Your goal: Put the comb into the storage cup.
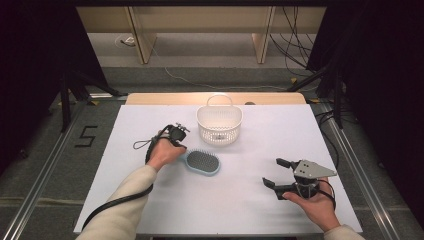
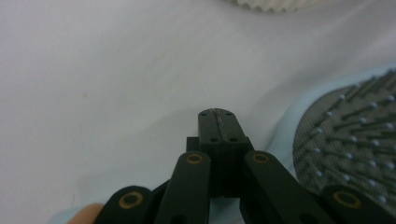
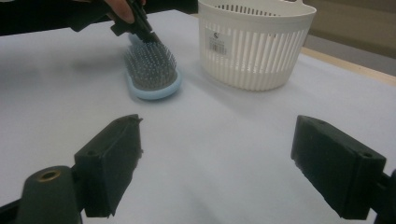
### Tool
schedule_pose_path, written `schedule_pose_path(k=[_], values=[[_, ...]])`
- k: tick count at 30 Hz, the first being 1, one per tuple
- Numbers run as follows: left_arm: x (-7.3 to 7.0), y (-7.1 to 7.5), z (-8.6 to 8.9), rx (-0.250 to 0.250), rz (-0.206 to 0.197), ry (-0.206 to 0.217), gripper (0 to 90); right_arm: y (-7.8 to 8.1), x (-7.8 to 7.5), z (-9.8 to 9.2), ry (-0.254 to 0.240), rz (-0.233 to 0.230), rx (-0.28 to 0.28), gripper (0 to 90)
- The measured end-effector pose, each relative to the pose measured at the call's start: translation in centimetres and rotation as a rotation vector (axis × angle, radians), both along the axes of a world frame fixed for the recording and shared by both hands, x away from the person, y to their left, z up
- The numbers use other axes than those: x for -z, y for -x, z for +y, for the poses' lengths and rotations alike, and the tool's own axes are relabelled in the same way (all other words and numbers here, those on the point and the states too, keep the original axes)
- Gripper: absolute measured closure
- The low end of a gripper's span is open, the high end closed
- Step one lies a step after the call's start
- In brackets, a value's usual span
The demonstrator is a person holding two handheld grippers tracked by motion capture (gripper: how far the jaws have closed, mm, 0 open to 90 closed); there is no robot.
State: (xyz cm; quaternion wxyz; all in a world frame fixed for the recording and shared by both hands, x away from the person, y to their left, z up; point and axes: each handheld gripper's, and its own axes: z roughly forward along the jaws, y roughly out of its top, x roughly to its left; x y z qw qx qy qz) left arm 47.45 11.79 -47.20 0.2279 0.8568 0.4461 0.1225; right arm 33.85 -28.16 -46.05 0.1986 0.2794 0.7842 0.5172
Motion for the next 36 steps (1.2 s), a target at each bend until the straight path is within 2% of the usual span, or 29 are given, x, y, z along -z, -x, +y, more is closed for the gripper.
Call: schedule_pose_path(k=[6, 13, 21, 26, 36], values=[[0.1, 2.4, 1.2, -0.028, 0.022, 0.046, 89.9, 0.0, 0.0, 0.0, -0.001, 0.0, 0.008, 17.1], [0.1, 4.3, 1.6, -0.03, 0.037, 0.064, 89.9, 0.0, 0.0, 0.0, 0.004, 0.0, 0.005, 17.1], [0.2, 6.1, 1.7, -0.055, 0.042, 0.087, 89.9, 0.0, 0.1, 0.0, 0.006, 0.002, 0.004, 17.1], [0.2, 6.8, 1.5, -0.051, 0.034, 0.071, 89.8, 0.0, 0.0, 0.0, 0.005, 0.001, 0.006, 17.2], [0.3, 7.1, 1.5, -0.055, 0.019, 0.083, 89.6, 0.0, 0.0, 0.0, 0.007, 0.001, 0.004, 17.2]])
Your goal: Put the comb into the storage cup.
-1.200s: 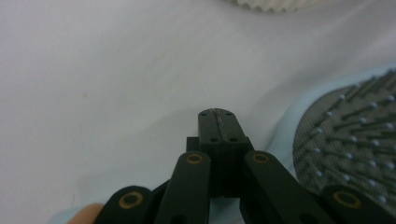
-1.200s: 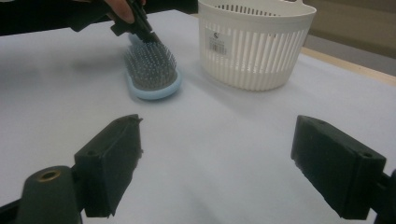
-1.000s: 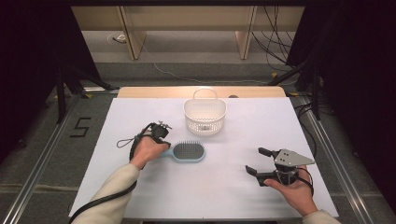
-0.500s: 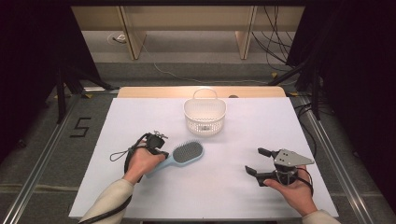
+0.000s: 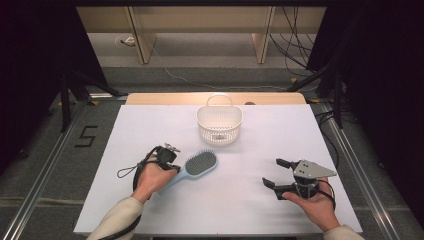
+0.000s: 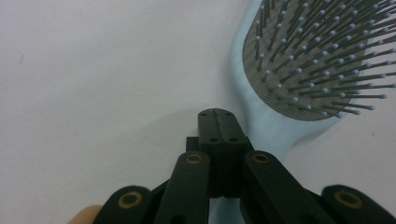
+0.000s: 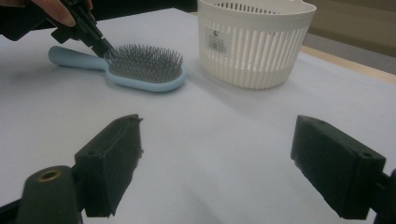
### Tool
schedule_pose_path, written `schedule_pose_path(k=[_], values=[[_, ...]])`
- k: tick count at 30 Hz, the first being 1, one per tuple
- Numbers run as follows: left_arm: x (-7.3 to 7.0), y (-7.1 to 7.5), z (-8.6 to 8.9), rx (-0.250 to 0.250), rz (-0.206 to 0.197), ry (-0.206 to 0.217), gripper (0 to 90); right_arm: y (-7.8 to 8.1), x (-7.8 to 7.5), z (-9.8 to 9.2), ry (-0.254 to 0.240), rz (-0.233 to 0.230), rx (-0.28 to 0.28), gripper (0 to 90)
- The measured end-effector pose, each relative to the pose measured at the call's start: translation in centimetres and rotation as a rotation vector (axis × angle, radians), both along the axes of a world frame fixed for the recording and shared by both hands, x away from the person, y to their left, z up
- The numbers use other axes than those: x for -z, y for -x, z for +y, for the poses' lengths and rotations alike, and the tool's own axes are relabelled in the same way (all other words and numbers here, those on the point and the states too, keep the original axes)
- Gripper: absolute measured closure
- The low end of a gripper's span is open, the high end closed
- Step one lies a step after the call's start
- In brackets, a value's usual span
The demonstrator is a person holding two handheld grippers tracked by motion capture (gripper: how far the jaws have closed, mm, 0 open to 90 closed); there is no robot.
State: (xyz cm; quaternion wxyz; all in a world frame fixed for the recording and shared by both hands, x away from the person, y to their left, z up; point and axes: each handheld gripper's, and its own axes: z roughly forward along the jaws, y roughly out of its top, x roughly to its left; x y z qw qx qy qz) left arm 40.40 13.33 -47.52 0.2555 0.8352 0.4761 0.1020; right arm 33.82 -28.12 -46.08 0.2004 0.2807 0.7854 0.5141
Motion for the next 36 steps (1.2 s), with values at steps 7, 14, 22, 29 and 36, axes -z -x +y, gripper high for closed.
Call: schedule_pose_path(k=[7, 14, 22, 29, 36], values=[[0.0, 0.5, 0.7, 0.026, -0.095, -0.02, 74.3, 0.0, 0.0, 0.0, -0.003, 0.0, -0.003, 17.2], [-1.1, 1.1, 1.7, 0.032, -0.221, 0.072, 49.3, 0.0, 0.0, 0.1, 0.0, 0.001, -0.008, 17.2], [-2.0, 1.5, 2.5, 0.026, -0.291, 0.134, 13.0, 0.1, -0.1, 0.1, -0.008, -0.005, -0.015, 17.3], [-1.8, 2.1, 3.4, 0.045, -0.279, 0.16, 0.0, 0.2, -0.1, 0.2, -0.015, -0.003, -0.021, 17.1], [-1.9, 2.8, 4.5, 0.047, -0.303, 0.183, 0.0, 0.2, -0.1, -0.1, -0.032, -0.003, -0.021, 17.0]])
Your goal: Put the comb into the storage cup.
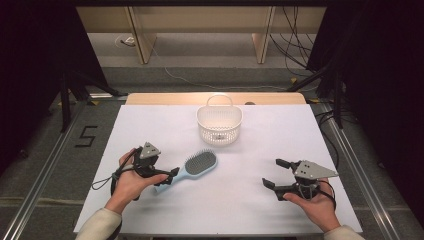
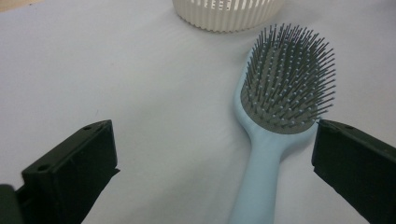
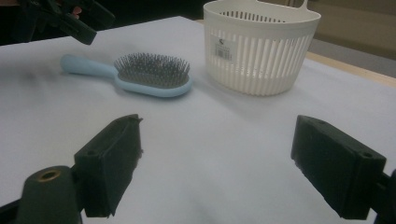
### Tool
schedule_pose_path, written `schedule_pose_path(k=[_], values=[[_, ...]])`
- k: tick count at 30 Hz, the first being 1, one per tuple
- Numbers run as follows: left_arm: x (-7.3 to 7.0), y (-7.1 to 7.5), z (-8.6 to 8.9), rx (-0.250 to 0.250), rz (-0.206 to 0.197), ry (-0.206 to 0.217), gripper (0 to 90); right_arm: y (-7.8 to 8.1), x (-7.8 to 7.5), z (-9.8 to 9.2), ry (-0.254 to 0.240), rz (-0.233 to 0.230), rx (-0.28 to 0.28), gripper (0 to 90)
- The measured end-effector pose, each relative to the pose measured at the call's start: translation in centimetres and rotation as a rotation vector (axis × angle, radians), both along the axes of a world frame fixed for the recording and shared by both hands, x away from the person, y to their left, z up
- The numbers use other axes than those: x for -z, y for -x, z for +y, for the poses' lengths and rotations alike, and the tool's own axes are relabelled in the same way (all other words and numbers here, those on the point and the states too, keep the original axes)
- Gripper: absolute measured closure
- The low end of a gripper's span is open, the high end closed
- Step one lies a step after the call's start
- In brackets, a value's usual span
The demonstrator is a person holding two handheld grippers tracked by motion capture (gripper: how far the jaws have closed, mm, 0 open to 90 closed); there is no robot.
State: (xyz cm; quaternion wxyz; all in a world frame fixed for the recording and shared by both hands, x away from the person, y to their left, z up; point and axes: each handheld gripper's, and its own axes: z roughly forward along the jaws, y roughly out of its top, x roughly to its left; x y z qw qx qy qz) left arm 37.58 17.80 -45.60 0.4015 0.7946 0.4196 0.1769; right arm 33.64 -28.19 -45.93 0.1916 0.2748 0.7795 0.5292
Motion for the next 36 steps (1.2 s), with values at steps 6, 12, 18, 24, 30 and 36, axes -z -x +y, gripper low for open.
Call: schedule_pose_path(k=[6, 12, 18, 24, 30, 36], values=[[-0.3, 0.3, 0.3, 0.023, -0.047, 0.025, 0.0, 0.0, -0.1, -0.1, -0.013, 0.003, 0.001, 17.0], [-0.3, 0.5, 0.3, 0.054, -0.04, 0.023, 0.3, -0.1, 0.0, -0.2, -0.013, 0.006, 0.0, 17.0], [-0.6, 0.5, 0.2, 0.093, 0.004, -0.029, 4.3, -0.2, 0.1, -0.2, -0.012, 0.012, 0.005, 17.0], [-0.9, -0.2, -0.5, 0.119, 0.082, -0.102, 11.6, -0.2, 0.2, -0.2, -0.011, 0.014, 0.013, 17.1], [-1.0, -0.8, -1.4, 0.18, 0.131, -0.158, 15.3, -0.2, 0.2, -0.2, -0.007, 0.015, 0.016, 17.1], [-0.5, -1.7, -2.4, 0.243, 0.179, -0.22, 16.2, -0.3, 0.2, -0.2, -0.008, 0.016, 0.018, 17.1]])
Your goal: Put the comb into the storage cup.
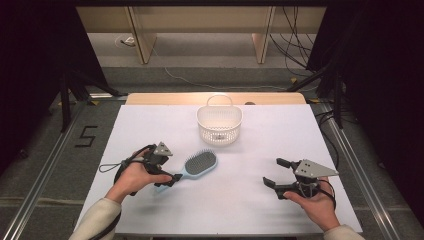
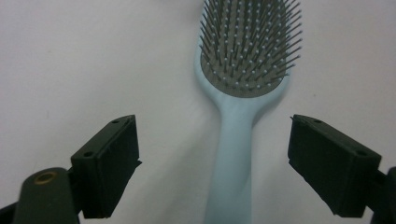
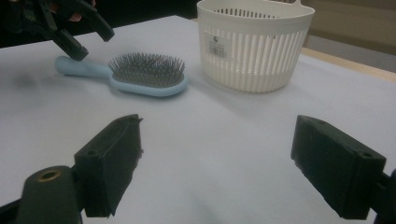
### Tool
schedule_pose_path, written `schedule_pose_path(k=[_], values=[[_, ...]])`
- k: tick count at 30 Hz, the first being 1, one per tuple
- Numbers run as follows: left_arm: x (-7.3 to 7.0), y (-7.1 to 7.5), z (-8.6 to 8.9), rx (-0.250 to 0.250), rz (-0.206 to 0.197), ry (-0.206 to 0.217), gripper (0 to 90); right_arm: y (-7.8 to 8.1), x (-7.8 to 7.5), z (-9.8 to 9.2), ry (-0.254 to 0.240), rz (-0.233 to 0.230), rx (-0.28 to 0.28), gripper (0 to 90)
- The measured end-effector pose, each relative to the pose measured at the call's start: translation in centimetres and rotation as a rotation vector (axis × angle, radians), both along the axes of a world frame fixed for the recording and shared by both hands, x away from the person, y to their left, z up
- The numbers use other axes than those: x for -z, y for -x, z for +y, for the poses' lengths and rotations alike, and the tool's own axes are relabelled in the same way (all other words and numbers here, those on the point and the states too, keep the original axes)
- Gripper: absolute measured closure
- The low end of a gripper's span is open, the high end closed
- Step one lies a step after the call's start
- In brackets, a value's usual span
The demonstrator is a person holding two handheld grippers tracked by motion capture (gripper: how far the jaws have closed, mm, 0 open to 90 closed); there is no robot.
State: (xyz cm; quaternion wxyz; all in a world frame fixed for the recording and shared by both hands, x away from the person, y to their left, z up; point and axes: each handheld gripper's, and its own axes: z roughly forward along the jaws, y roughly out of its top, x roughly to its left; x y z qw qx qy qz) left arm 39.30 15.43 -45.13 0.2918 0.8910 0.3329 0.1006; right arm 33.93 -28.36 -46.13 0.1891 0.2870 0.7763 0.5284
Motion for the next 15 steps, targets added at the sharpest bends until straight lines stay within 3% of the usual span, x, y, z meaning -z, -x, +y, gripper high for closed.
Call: schedule_pose_path(k=[4, 5, 8, 11, 15], values=[[0.4, -0.6, -0.7, 0.043, 0.046, -0.05, 17.1, 0.0, 0.0, 0.0, 0.002, 0.002, -0.001, 17.1], [0.5, -0.9, -1.0, 0.071, 0.053, -0.091, 19.3, 0.0, 0.0, 0.0, 0.0, 0.003, -0.001, 17.1], [0.6, -1.1, -1.4, 0.081, 0.076, -0.113, 20.6, 0.0, 0.0, 0.1, 0.001, 0.004, -0.001, 17.1], [0.6, -1.6, -2.0, 0.118, 0.116, -0.172, 22.0, 0.0, 0.0, 0.1, 0.001, 0.004, -0.002, 17.1], [0.8, -1.9, -2.3, 0.137, 0.15, -0.199, 23.6, -0.1, 0.1, 0.1, 0.009, 0.008, 0.001, 17.1]])
